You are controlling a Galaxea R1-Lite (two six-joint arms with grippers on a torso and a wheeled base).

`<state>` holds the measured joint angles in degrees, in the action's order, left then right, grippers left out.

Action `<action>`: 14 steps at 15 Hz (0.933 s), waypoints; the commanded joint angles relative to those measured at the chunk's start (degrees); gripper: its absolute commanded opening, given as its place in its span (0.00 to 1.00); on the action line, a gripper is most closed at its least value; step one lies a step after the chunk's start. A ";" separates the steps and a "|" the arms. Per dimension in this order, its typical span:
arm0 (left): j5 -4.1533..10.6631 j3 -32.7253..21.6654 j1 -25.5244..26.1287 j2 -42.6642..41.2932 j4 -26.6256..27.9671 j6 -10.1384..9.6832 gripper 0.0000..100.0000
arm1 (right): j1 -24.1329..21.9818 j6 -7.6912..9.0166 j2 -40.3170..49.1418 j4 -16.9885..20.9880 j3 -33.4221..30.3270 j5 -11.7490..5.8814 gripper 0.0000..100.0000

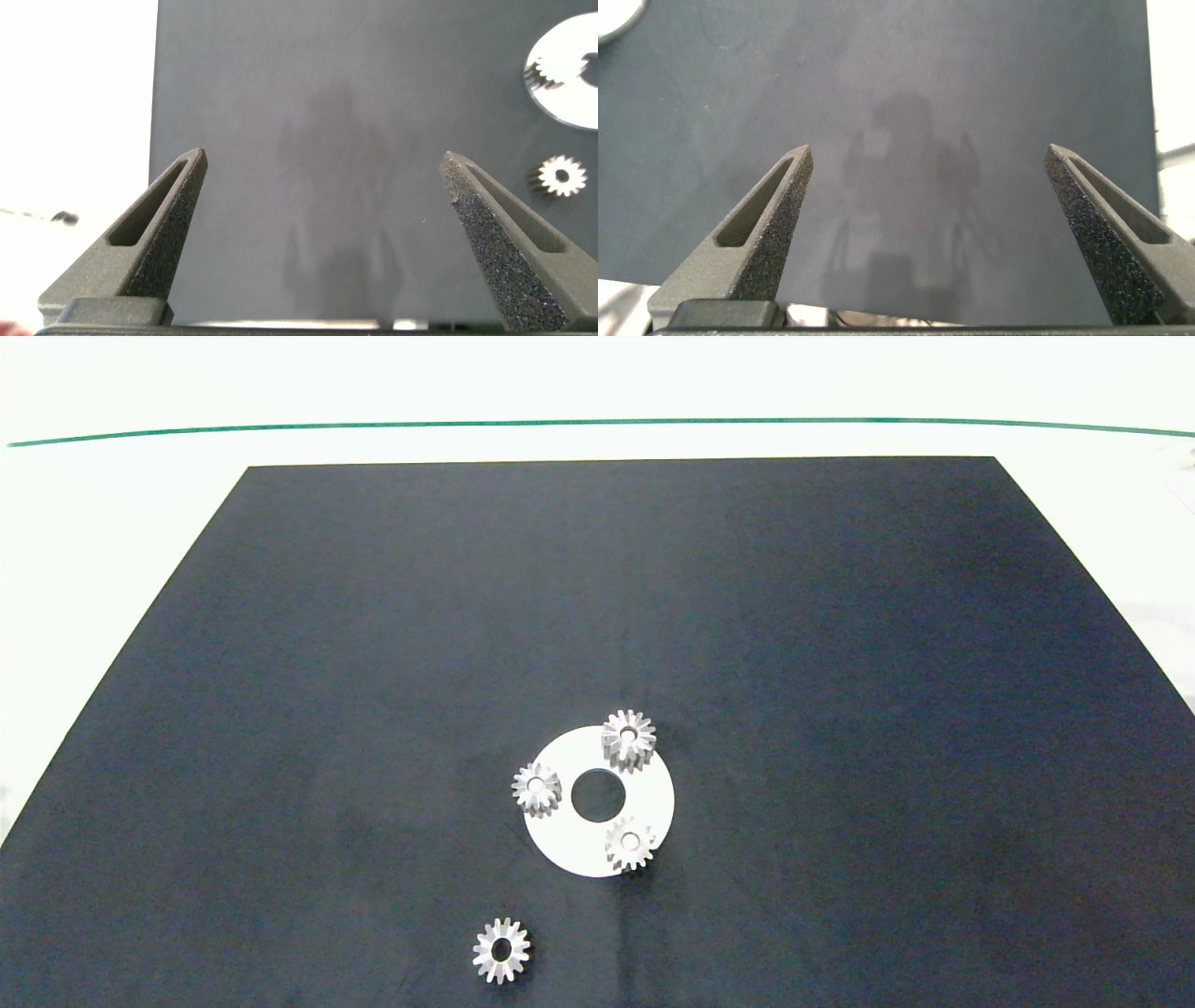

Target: Remove an incorrectly installed larger gear and replace it with the correct smaller gear

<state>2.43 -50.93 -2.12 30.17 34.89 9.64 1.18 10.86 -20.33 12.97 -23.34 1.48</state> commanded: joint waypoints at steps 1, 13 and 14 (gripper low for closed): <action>1.97 -13.67 -4.21 20.01 12.22 3.01 1.00 | 6.20 3.73 -25.63 0.83 -15.77 0.19 1.00; 3.37 -22.98 -3.86 23.88 17.58 2.93 1.00 | 35.47 6.01 -69.05 20.08 -61.21 -6.40 1.00; 3.37 -22.98 -3.86 23.62 17.58 3.01 1.00 | 36.26 6.63 -70.37 20.87 -62.79 -6.40 1.00</action>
<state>5.73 -73.84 -5.95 54.36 52.15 12.59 33.90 16.45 -84.26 31.48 -81.01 -4.55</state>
